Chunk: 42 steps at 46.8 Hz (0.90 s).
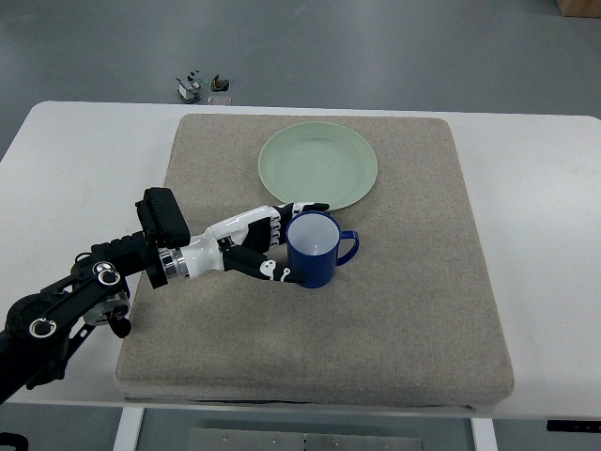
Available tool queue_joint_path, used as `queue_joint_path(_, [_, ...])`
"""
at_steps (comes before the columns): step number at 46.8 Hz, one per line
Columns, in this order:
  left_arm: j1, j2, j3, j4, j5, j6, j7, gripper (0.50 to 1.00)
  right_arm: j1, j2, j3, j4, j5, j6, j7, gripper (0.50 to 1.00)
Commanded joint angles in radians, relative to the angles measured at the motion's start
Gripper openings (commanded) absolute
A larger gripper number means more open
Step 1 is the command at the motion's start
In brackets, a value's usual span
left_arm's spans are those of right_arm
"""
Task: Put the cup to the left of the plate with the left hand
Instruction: 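Close the left hand fingers around the blue mug body, then lift and carry the blue mug past the plate's far side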
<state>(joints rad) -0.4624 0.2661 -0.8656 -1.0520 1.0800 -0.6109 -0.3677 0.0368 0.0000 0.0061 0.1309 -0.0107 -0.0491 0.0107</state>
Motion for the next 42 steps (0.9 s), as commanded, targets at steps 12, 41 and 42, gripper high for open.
queue_joint_path(12, [-0.025,-0.025,0.025,0.023,0.002,0.0,0.004,0.996,0.0,0.0,0.0,-0.001,0.0,0.0,0.0,0.934])
queue_joint_path(41, [-0.045,-0.03,0.06,0.029,0.003,0.057,0.004,0.767,0.0,0.0,0.0,0.001,0.0,0.0,0.0,0.934])
queue_joint_path(42, [-0.045,-0.03,0.06,0.029,0.003,0.056,0.004,0.759,0.0,0.0,0.0,0.001,0.0,0.0,0.0,0.934])
